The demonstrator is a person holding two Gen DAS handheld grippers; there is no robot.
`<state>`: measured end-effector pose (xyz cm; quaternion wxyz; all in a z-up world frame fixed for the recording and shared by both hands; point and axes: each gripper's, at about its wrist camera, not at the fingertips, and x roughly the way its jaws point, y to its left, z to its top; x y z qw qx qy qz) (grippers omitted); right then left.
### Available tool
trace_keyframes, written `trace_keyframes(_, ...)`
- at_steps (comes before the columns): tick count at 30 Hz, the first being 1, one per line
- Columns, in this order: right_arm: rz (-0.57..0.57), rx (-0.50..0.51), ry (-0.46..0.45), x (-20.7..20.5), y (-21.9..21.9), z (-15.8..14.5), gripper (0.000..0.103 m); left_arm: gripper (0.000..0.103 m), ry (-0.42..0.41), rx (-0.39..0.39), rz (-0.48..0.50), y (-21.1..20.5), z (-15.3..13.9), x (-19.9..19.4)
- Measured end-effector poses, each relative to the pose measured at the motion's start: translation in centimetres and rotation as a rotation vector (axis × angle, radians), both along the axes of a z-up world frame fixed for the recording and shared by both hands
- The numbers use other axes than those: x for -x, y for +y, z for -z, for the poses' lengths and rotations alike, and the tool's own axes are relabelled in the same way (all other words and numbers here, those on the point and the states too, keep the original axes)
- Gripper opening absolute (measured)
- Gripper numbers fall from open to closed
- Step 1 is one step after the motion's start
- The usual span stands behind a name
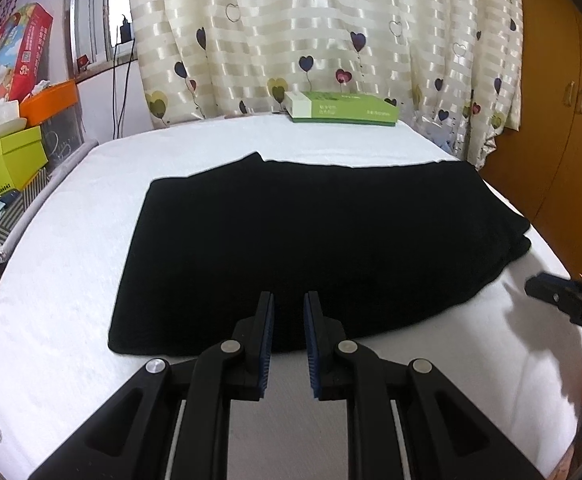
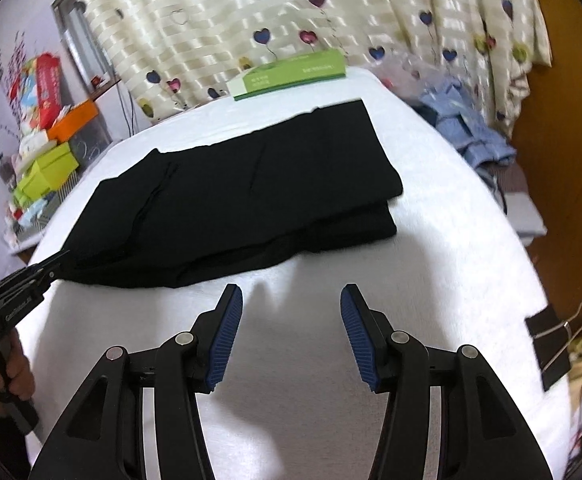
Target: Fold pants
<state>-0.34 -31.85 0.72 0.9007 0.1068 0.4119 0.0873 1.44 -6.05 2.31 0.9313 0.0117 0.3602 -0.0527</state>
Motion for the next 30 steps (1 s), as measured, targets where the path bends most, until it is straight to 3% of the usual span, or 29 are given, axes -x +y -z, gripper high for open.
trace_keyframes(14, 0.079, -0.305, 0.054, -3.1, -3.4, 0.9, 0.054, 0.017, 0.027, 0.020, -0.036, 1.3, 1.0, -2.3)
trace_keyframes(19, 0.147, -0.358, 0.085, -4.4, -3.9, 0.9, 0.055, 0.017, 0.073, 0.071, -0.041, 2.1, 1.6, -2.8)
trace_keyframes(26, 0.283, -0.462, 0.050, -3.8, -4.9, 1.4, 0.055, 0.018, 0.086, 0.063, -0.039, 1.9, 1.8, -2.8)
trace_keyframes(30, 0.303, -0.402, 0.048, -4.0, -3.9, 1.0, 0.055, 0.018, 0.088, 0.070, -0.038, 1.9, 1.8, -2.8)
